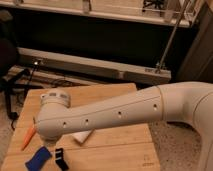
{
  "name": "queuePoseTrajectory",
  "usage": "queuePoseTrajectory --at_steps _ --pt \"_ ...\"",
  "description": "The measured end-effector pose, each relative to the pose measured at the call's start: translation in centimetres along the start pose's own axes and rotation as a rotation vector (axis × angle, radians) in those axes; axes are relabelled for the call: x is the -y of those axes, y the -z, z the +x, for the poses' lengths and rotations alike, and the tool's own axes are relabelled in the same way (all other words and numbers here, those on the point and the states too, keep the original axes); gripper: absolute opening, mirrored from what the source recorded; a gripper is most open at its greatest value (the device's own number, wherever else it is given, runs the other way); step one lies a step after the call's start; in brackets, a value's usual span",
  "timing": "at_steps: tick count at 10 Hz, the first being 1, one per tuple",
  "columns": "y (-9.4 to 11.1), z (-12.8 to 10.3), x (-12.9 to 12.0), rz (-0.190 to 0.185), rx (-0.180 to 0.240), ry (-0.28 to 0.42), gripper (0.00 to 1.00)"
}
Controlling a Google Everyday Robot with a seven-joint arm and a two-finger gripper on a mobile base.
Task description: Knock the eraser over
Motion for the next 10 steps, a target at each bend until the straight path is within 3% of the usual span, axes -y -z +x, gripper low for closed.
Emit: queuePoseTrajectory --at_steps 1,3,5,6,7,8,10 --pt "-0.4 0.5 0.8 0.018 -0.001 0.011 0.24" --pt "-2.5 1.7 4.1 0.111 0.003 0.052 0.05" --pt "-4.9 2.3 7.9 0.222 0.031 0.118 0.0" --pt "-6.0 1.4 8.7 0.257 0.079 0.149 0.0" --pt "-6.5 0.3 8.8 0.269 0.129 0.165 0.0" --pt "-6.8 -2.1 7.7 0.255 0.226 0.173 0.0" --pt "-6.1 -5.0 5.3 0.191 0.338 0.141 0.0"
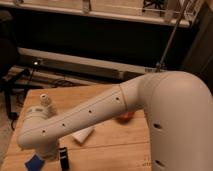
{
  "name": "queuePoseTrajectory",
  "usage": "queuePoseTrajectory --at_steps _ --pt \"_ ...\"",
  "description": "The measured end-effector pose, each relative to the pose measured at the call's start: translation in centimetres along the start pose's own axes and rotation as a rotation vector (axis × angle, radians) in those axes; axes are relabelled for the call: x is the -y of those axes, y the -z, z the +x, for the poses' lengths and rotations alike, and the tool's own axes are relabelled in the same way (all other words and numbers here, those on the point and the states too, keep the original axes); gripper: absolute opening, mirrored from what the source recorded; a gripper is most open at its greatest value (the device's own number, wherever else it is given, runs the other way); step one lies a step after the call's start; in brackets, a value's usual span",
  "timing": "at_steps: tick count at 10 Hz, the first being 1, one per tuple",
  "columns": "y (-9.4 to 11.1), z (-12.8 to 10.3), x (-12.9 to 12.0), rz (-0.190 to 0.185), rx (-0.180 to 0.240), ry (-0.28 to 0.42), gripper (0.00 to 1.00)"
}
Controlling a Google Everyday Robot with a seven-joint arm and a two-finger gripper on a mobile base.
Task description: Knock the eraser over
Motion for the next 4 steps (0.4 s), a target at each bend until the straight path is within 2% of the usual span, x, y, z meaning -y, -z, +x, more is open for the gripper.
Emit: queuePoseTrajectory --at_steps 1,2,3,4 --pt "0.2 -2.1 -1.0 -0.034 0.065 -0.041 0.0" --pt "1.0 -6.3 -2.7 -0.107 0.185 -0.147 0.0" --pt "1.8 -9.3 -3.5 -0.158 0.253 -0.246 0.02" --pt "2.8 -12.4 -4.2 -0.214 0.303 -0.357 0.05"
